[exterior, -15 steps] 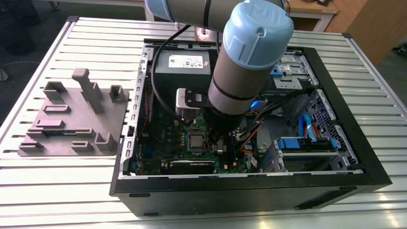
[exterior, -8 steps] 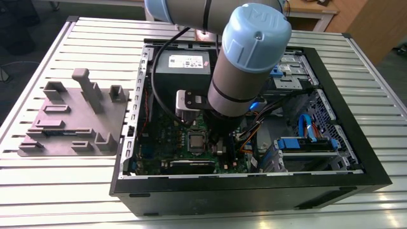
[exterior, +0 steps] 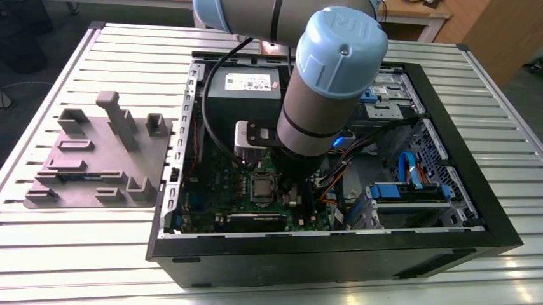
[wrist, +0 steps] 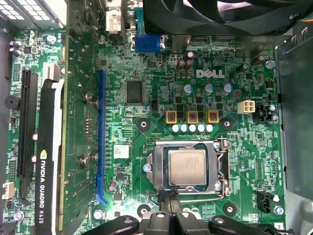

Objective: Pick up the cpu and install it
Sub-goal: 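Install the first cpu locking lever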

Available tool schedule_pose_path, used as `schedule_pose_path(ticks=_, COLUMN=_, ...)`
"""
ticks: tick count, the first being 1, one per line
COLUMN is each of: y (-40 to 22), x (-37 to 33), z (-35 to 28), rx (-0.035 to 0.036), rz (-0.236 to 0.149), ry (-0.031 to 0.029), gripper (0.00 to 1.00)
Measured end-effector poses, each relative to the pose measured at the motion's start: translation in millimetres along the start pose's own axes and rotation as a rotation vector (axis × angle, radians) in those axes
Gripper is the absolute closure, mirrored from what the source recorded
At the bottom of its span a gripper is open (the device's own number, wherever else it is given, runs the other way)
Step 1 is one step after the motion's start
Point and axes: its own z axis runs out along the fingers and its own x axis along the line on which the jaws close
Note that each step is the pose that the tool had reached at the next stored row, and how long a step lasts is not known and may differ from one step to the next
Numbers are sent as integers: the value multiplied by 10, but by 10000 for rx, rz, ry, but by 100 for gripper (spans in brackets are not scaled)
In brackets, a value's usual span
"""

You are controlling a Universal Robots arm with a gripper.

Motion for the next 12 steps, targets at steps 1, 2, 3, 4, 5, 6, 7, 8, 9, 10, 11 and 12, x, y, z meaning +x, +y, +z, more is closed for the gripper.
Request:
schedule_pose_path(ticks=1, y=0, x=0, z=1, rx=0, rz=-1, ry=0, gripper=90)
schedule_pose_path(ticks=2, y=0, x=0, z=2, rx=0, rz=0, ry=1, gripper=90)
schedule_pose_path(ticks=3, y=0, x=0, z=4, rx=0, rz=0, ry=1, gripper=90)
schedule_pose_path(ticks=4, y=0, x=0, z=6, rx=0, rz=0, ry=0, gripper=90)
schedule_pose_path(ticks=5, y=-1, x=1, z=10, rx=0, rz=0, ry=-1, gripper=90)
schedule_pose_path(ticks=6, y=-1, x=1, z=13, rx=0, rz=0, ry=-1, gripper=90)
schedule_pose_path(ticks=7, y=-1, x=2, z=15, rx=0, rz=1, ry=0, gripper=90)
schedule_pose_path(ticks=8, y=-1, x=3, z=18, rx=0, rz=1, ry=-1, gripper=90)
schedule_pose_path(ticks=9, y=-1, x=4, z=20, rx=0, rz=1, ry=-1, gripper=90)
schedule_pose_path(ticks=10, y=-2, x=5, z=24, rx=0, rz=1, ry=0, gripper=90)
schedule_pose_path(ticks=11, y=-2, x=6, z=27, rx=0, rz=0, ry=0, gripper=90)
schedule_pose_path(ticks=12, y=-3, x=7, z=30, rx=0, rz=0, ry=0, gripper=90)
